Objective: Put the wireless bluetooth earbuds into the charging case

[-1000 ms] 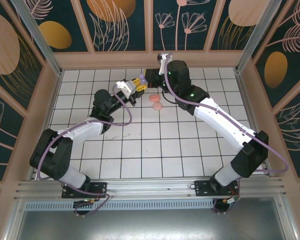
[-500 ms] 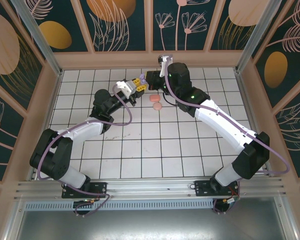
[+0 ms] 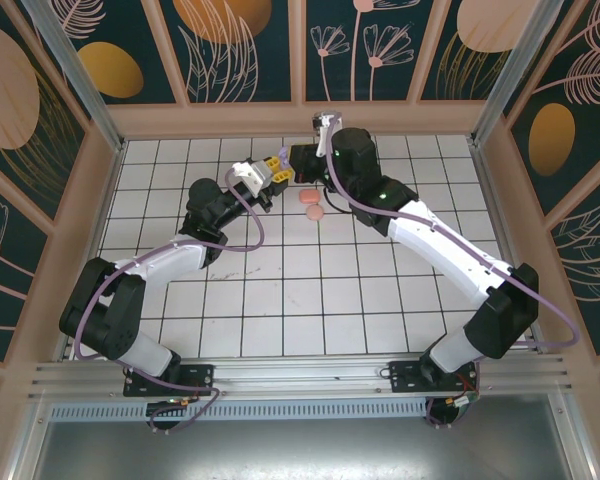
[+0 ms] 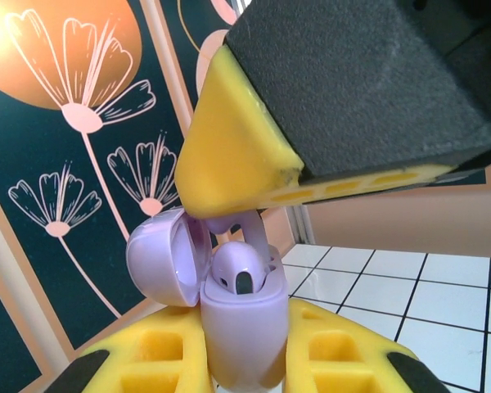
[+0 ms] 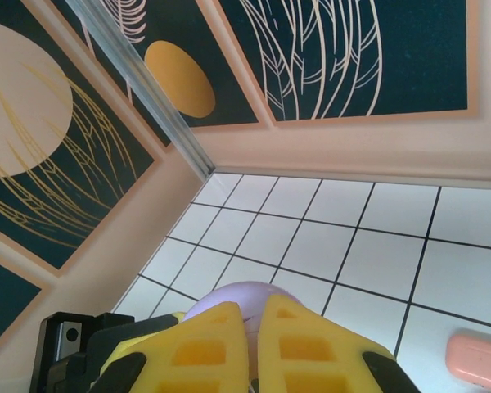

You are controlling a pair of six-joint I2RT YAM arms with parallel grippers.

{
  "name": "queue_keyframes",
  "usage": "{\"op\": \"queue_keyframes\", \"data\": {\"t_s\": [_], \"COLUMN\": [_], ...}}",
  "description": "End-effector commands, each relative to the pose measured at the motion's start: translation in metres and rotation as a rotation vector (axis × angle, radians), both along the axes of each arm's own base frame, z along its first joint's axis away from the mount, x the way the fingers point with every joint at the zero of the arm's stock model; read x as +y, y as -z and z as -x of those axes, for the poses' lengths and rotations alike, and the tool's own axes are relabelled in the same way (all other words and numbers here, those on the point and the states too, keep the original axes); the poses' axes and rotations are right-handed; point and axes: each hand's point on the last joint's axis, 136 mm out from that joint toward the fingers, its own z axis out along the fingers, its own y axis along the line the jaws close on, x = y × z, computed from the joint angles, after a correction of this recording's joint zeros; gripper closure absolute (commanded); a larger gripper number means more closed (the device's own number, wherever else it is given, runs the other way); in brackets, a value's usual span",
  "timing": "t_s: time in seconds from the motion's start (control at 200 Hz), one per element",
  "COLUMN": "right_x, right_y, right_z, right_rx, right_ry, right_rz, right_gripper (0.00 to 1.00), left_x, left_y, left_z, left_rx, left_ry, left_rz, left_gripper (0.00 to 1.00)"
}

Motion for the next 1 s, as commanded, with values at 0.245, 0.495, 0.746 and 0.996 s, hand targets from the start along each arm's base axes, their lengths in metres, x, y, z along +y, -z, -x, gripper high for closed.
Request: {"op": "queue_keyframes", "data": {"t_s": [0.245,0.495,0.746,0.996], "right_x": [0.002,-0.01,-0.032,-0.036], "right_y": [0.042,-0.01,-0.069,-0.055], "right_z": [0.003,0.0,0.008,-0.022], "right_rx": [0.07,0.004,-0.059,0.062], "right_ry": [0.038,0.07,0.065,0.055], "right_rz": [0.077,-0.029,-0.132,-0.055], "right_gripper": [0.89,0.51,0.38,0.43], "left_x": [0.002,0.001,0.001,-0.003], "left_y": [-0.033,-0.032,-0.028,-0.021], "left_z": [0.009,0.009,0.008,0.009], "left_rx": [-0.105,-0.101,-0.096,-0.082], "left_ry": [0.001,0.006,0.003,0.029], "left_rz": [0.031,0.028,0.024,0.015], "left_gripper": [1.0,1.0,1.0,1.0]}}
